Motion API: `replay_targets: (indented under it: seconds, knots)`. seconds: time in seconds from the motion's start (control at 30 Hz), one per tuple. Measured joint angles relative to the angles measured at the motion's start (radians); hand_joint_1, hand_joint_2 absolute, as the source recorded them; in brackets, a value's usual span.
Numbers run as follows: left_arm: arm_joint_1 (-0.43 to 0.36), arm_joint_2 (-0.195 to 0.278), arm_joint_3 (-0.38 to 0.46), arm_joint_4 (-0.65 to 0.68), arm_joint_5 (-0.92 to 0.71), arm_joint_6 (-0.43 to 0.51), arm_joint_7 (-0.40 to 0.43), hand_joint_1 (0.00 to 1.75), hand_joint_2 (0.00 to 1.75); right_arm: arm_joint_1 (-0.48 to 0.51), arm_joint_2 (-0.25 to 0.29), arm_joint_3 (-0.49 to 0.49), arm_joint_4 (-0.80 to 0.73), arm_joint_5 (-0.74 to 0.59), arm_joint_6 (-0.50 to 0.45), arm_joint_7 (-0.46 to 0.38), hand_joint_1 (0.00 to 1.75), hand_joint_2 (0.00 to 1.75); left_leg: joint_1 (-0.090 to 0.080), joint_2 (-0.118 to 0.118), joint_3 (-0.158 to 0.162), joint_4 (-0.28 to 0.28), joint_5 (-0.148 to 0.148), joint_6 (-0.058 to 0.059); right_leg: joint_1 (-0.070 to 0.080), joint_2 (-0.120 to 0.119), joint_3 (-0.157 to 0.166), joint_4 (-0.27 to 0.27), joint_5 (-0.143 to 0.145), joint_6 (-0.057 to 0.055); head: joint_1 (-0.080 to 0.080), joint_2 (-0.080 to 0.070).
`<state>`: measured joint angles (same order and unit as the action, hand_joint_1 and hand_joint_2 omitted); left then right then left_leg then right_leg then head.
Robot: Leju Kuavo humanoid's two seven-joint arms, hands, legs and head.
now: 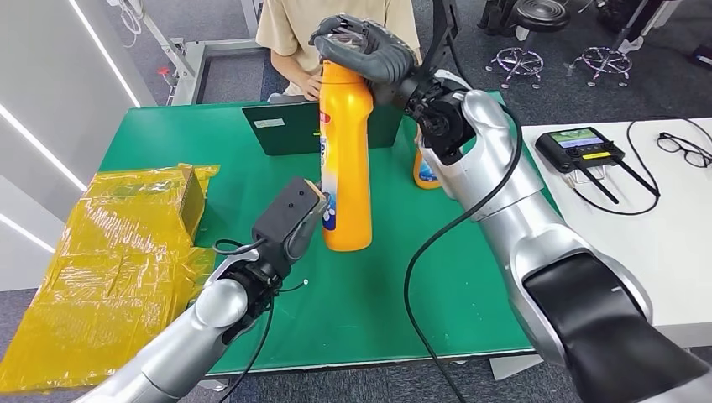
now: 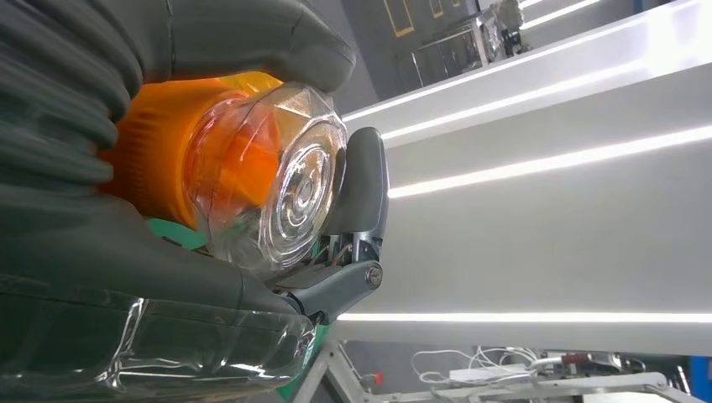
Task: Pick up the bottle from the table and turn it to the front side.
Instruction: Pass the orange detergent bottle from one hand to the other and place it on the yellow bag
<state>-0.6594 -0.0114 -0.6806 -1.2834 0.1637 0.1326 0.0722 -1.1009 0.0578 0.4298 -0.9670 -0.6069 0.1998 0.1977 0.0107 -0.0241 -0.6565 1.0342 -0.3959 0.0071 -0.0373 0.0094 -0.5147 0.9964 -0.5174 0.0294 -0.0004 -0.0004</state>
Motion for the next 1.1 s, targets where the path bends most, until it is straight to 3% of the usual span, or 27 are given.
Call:
replay_targets:
  seconds: [0.07,0.17,0.6,0.63,0.67,0.73,0.77,0.8,0.93,1.1]
  knots:
    - [0.000,-0.006,-0.004,0.000,0.000,-0.009,0.007,1.55,1.75,0.005,0.002,0.004,0.003,0.000,-0.004,0.001,1.75,1.75,0.000,0.000,0.000,0.000,0.000,0.000,0.000,0.000,0.000,0.000,0.000,0.000,0.000,0.000]
    - [0.000,-0.017,-0.015,0.000,0.000,-0.022,0.017,1.73,1.75,0.009,0.002,0.008,0.005,0.000,-0.012,0.006,1.75,1.75,0.000,0.000,0.000,0.000,0.000,0.000,0.000,0.000,0.000,0.000,0.000,0.000,0.000,0.000]
    - [-0.001,-0.047,-0.027,0.032,0.020,-0.029,0.022,1.75,1.75,0.016,-0.012,0.016,-0.001,0.002,-0.022,0.014,1.75,1.75,0.000,0.000,0.000,0.000,0.000,0.000,0.000,0.000,0.000,0.000,0.000,0.000,0.000,0.000]
    - [-0.002,-0.050,-0.030,0.039,0.020,-0.029,0.021,1.75,1.75,0.021,-0.017,0.017,-0.007,0.003,-0.023,0.013,1.60,1.75,0.000,0.000,0.000,0.000,0.000,0.000,0.000,0.000,0.000,0.000,0.000,0.000,0.000,0.000]
    - [-0.003,-0.053,-0.033,0.046,0.016,-0.028,0.020,1.75,1.75,0.027,-0.024,0.018,-0.014,0.006,-0.024,0.011,1.17,1.75,0.000,0.000,0.000,0.000,0.000,0.000,0.000,0.000,0.000,0.000,0.000,0.000,0.000,0.000]
    - [-0.003,-0.049,-0.034,0.049,-0.001,-0.026,0.015,1.75,1.75,0.036,-0.033,0.018,-0.030,0.013,-0.025,0.006,0.29,0.87,0.000,0.000,0.000,0.000,0.000,0.000,0.000,0.000,0.000,0.000,0.000,0.000,0.000,0.000]
    - [-0.002,-0.044,-0.034,0.049,-0.014,-0.024,0.012,1.75,1.75,0.039,-0.037,0.016,-0.038,0.019,-0.023,0.003,0.00,0.44,0.000,0.000,0.000,0.000,0.000,0.000,0.000,0.000,0.000,0.000,0.000,0.000,0.000,0.000]
    - [-0.002,-0.036,-0.033,0.049,-0.027,-0.023,0.010,1.75,1.75,0.041,-0.044,0.015,-0.047,0.027,-0.020,0.001,0.00,0.00,0.000,0.000,0.000,0.000,0.000,0.000,0.000,0.000,0.000,0.000,0.000,0.000,0.000,0.000]
    - [0.012,0.032,-0.007,0.049,-0.089,-0.019,0.003,1.75,1.75,0.051,-0.105,0.007,-0.102,0.074,0.010,-0.015,0.00,0.00,0.000,0.000,0.000,0.000,0.000,0.000,0.000,0.000,0.000,0.000,0.000,0.000,0.000,0.000]
    - [0.055,0.169,0.134,0.043,-0.165,0.003,-0.014,1.75,1.75,0.137,-0.253,-0.033,-0.217,0.139,0.039,-0.095,0.00,0.00,0.001,0.000,0.001,0.000,0.000,0.000,0.001,-0.001,0.001,0.000,0.000,0.000,0.000,0.000]
